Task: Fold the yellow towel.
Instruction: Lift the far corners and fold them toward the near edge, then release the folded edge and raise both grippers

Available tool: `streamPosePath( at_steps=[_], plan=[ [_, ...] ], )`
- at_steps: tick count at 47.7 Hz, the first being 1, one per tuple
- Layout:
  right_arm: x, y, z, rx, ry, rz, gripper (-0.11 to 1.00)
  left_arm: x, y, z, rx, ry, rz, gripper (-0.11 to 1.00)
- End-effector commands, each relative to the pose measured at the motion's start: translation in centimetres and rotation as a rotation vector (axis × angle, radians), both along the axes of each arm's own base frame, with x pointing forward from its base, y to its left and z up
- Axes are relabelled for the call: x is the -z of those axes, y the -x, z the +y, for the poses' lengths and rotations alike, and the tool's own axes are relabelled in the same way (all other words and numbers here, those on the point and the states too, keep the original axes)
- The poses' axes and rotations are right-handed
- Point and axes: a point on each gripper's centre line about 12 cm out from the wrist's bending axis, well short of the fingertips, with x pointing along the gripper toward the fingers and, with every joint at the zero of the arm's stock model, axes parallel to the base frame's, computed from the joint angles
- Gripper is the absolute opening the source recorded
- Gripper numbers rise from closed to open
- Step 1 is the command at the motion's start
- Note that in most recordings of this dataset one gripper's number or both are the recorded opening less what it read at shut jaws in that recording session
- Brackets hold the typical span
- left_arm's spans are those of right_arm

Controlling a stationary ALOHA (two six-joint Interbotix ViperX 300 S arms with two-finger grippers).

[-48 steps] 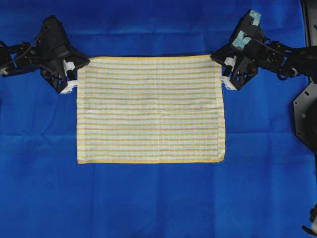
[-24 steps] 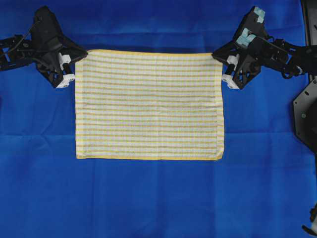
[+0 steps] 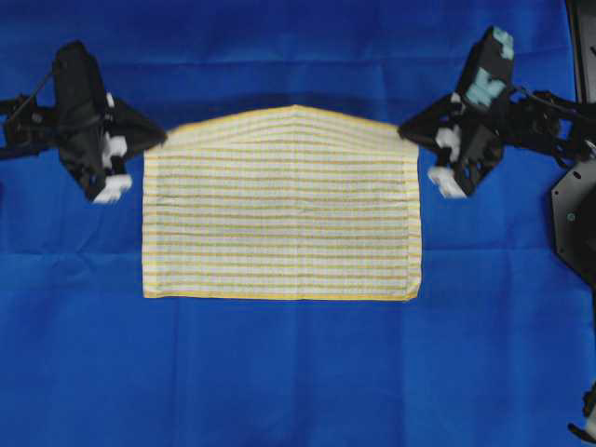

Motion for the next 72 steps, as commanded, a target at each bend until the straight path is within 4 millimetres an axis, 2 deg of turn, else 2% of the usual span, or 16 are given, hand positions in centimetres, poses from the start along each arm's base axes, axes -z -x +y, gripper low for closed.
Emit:
streamPosePath(
  at_steps=[1, 12, 22, 33, 50, 68, 70, 72],
  plan=[
    [-1.0, -0.1, 1.4, -0.039, -0.01, -0.041, 0.03, -0.9, -0.3, -1.6, 0.047, 0.013, -0.041, 0.05],
    [-1.5, 0.7, 5.3, -0.153, -0.059, -0.075, 0.03, -1.8, -0.3, -5.6, 0.167, 0.066, -0.078, 0.05],
    [-1.1, 0.6, 8.4, -0.262, -0.092, -0.054, 0.03, -1.8, 0.0, -8.3, 0.239, 0.122, -0.066, 0.05],
    [-0.5, 0.2, 11.0, -0.343, -0.118, -0.026, 0.03, -1.7, 0.1, -10.8, 0.311, 0.159, -0.057, 0.05],
    [0.1, -0.6, 12.6, -0.382, -0.132, 0.007, 0.03, -1.4, 0.0, -11.5, 0.325, 0.175, -0.029, 0.05],
    [1.0, -0.7, 12.8, -0.384, -0.143, 0.061, 0.03, -0.9, -1.4, -11.8, 0.322, 0.173, 0.045, 0.05],
    [1.1, -0.8, 12.9, -0.386, -0.147, 0.07, 0.03, -0.9, -1.5, -11.9, 0.32, 0.174, 0.05, 0.07],
    [1.2, -0.9, 12.9, -0.384, -0.151, 0.078, 0.04, -0.8, -1.5, -11.9, 0.32, 0.174, 0.054, 0.15]
  ],
)
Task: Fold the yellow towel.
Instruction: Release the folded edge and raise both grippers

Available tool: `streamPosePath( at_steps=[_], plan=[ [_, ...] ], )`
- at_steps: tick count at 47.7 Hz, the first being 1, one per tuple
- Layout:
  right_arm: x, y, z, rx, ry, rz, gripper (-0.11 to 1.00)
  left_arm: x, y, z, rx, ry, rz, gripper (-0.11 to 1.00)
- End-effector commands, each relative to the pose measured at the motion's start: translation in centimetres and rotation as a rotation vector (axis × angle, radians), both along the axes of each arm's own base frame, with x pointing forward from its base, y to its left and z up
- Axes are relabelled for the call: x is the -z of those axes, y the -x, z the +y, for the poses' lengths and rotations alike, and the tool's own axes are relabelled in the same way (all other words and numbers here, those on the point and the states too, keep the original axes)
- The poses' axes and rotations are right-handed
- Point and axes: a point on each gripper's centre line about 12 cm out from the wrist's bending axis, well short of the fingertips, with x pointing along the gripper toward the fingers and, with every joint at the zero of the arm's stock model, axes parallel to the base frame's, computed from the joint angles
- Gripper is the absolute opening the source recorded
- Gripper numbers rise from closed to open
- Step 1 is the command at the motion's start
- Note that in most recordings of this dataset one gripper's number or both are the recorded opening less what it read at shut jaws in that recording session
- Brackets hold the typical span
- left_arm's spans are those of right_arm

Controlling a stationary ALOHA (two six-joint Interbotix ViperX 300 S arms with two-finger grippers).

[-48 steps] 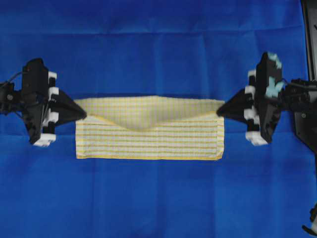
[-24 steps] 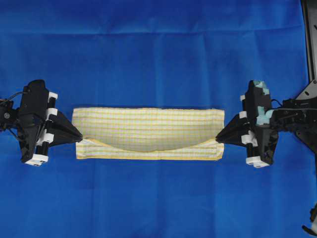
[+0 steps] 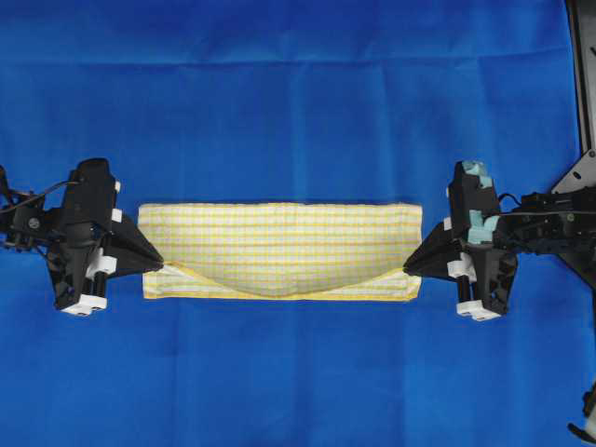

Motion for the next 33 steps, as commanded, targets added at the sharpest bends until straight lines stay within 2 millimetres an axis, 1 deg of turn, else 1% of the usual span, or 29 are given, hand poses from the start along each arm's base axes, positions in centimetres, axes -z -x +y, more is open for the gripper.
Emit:
streamPosePath(
  at_steps=[1, 3, 4, 6, 7, 9, 10, 12, 17, 19, 20, 25, 33],
  plan=[
    [-0.6, -0.8, 0.3, -0.002, -0.01, -0.011, 0.04, -0.7, -0.6, -0.2, 0.003, 0.003, -0.021, 0.21],
    [-0.5, -0.9, 0.4, -0.004, -0.011, -0.003, 0.04, -0.7, -0.6, -0.2, 0.002, 0.004, -0.02, 0.33],
    [-0.5, -1.0, 0.4, -0.005, -0.011, 0.001, 0.05, -0.7, -0.6, -0.2, 0.002, 0.005, -0.023, 0.41],
    [-0.4, -1.1, 0.4, -0.006, -0.011, 0.007, 0.1, -0.7, -0.6, -0.1, 0.002, 0.002, -0.023, 0.54],
    [-0.4, -1.0, 0.4, -0.006, -0.011, 0.009, 0.14, -0.7, -0.6, -0.1, 0.002, 0.001, -0.023, 0.6],
    [-0.4, -1.0, 0.5, -0.008, -0.011, 0.009, 0.26, -0.8, -0.6, 0.0, -0.001, -0.001, -0.025, 0.72],
    [-0.4, -1.0, 0.5, -0.007, -0.011, 0.006, 0.33, -0.8, -0.6, 0.1, -0.002, -0.002, -0.025, 0.75],
    [-0.5, -1.0, 0.4, -0.007, -0.009, 0.002, 0.47, -0.9, -0.7, 0.4, -0.011, -0.005, -0.031, 0.75],
    [-0.8, -1.1, -0.1, 0.004, 0.003, -0.023, 0.77, -1.2, -0.9, 1.4, -0.043, -0.007, -0.042, 0.69],
    [-0.9, -1.1, -0.6, 0.02, 0.009, -0.034, 0.83, -1.3, -0.9, 1.9, -0.061, -0.008, -0.045, 0.67],
    [-0.9, -1.1, -0.9, 0.026, 0.011, -0.035, 0.84, -1.4, -1.0, 2.3, -0.076, -0.008, -0.046, 0.66],
    [-1.0, -1.0, -2.5, 0.071, 0.026, -0.038, 0.77, -1.4, -1.0, 3.5, -0.119, -0.013, -0.045, 0.66],
    [-0.9, -0.9, -5.2, 0.139, 0.057, -0.028, 0.78, -1.2, -1.0, 5.1, -0.14, -0.057, -0.021, 0.66]
  ],
)
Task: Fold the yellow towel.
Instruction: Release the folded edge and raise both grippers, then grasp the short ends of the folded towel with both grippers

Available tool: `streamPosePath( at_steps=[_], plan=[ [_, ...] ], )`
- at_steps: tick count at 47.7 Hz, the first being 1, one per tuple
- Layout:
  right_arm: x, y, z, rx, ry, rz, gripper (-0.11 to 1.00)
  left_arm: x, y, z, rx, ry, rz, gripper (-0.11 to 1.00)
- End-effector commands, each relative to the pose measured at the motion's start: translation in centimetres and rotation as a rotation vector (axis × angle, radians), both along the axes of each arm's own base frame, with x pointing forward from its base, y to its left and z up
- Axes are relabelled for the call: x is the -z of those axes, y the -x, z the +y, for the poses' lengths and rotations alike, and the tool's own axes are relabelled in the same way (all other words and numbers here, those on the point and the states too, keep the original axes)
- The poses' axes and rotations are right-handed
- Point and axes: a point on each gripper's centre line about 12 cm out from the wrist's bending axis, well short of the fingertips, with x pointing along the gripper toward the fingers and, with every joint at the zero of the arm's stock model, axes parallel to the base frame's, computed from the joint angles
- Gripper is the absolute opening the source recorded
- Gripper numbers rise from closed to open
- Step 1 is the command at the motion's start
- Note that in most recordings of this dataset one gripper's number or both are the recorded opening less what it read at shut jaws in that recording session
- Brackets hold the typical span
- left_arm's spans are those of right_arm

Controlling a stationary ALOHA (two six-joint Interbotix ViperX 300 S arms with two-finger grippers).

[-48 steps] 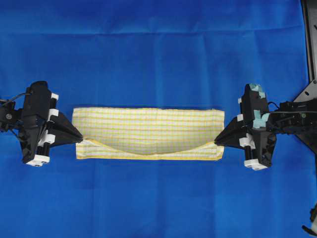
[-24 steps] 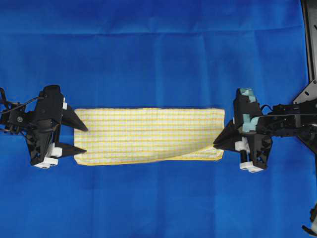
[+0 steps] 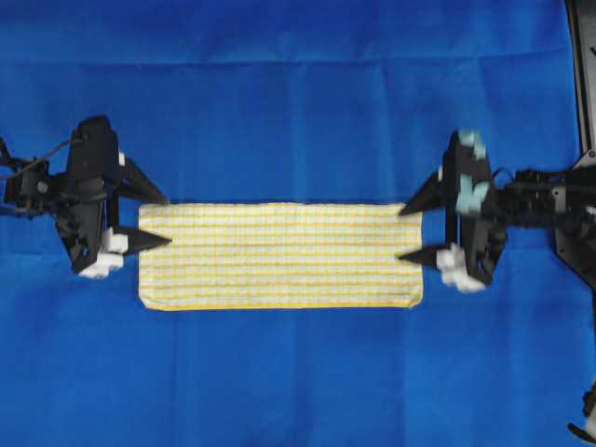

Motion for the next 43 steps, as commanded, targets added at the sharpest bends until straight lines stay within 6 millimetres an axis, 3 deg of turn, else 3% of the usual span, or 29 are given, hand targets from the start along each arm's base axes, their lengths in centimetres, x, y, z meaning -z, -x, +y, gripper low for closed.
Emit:
streamPosePath(
  at_steps=[1, 16, 34, 43],
  plan=[
    [-0.5, -0.1, -1.1, 0.026, 0.014, -0.012, 0.78, -0.8, -0.6, 0.5, -0.001, -0.021, -0.022, 0.66],
    [0.5, -0.1, -2.6, 0.065, 0.018, 0.047, 0.78, 0.3, -0.5, 0.7, 0.038, -0.067, 0.053, 0.66],
    [4.7, -0.7, -3.4, 0.099, 0.022, 0.181, 0.78, 3.7, -0.9, 1.9, -0.003, -0.061, 0.18, 0.66],
    [4.8, -0.7, -3.5, 0.1, 0.025, 0.182, 0.75, 4.1, -0.7, 2.5, -0.023, -0.057, 0.199, 0.63]
  ],
)
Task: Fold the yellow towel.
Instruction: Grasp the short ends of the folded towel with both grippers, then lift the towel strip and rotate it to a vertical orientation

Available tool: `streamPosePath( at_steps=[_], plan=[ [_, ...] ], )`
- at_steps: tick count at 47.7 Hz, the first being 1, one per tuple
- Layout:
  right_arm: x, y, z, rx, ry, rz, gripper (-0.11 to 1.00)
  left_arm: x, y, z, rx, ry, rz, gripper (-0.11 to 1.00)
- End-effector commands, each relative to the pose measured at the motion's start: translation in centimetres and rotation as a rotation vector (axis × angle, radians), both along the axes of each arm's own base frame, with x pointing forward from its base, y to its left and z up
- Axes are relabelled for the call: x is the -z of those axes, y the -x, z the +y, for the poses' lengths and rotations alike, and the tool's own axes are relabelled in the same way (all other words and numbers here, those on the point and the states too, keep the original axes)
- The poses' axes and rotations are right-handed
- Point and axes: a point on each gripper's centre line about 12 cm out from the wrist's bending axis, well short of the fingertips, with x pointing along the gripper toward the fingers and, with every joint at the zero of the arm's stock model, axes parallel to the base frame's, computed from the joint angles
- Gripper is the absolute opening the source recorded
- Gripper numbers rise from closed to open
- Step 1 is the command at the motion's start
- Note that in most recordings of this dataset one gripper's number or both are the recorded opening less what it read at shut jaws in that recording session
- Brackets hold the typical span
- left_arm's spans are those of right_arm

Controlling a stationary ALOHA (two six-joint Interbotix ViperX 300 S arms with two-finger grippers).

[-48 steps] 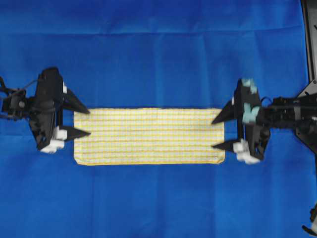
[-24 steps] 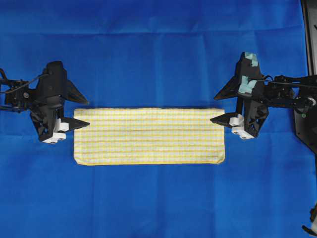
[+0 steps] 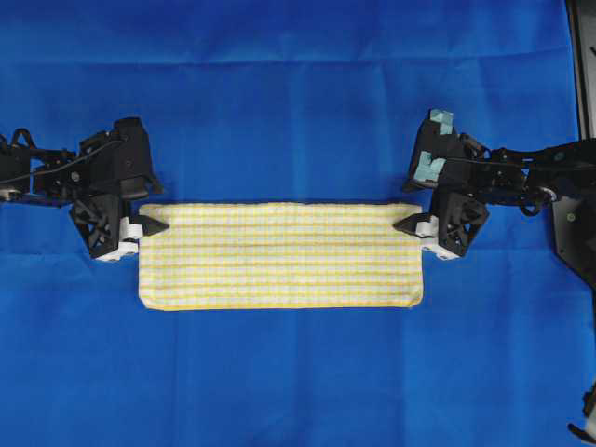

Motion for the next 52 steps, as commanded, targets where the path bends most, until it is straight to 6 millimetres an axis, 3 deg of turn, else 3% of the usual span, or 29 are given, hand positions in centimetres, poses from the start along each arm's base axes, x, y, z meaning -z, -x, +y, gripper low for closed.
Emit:
streamPosePath(
  at_steps=[1, 5, 13, 17, 24, 31, 52],
  plan=[
    [-0.5, -0.5, -0.2, 0.003, 0.005, -0.022, 0.74, -0.5, -0.5, 0.4, -0.014, -0.002, -0.02, 0.63],
    [-0.5, -0.5, -0.1, -0.001, 0.007, -0.022, 0.66, -0.4, -0.4, 0.6, -0.018, -0.001, -0.008, 0.54],
    [-0.5, -0.5, -0.1, -0.009, 0.008, -0.017, 0.19, -0.3, -0.2, 0.5, -0.017, 0.005, 0.038, 0.11],
    [-0.5, -0.5, -0.1, -0.009, 0.008, -0.018, 0.01, -0.3, -0.3, 0.5, -0.017, 0.006, 0.044, 0.02],
    [-1.1, -0.6, -0.1, -0.009, 0.01, -0.038, 0.01, -0.8, -0.5, 0.5, -0.017, 0.004, 0.03, 0.02],
    [-2.4, -0.4, 0.0, -0.012, 0.004, -0.074, 0.01, -2.5, -0.8, 0.5, -0.015, 0.004, 0.006, 0.02],
    [-9.9, 1.3, 0.1, -0.043, 0.0, -0.263, 0.01, -10.4, -1.6, 0.6, -0.012, 0.0, -0.126, 0.02]
  ],
)
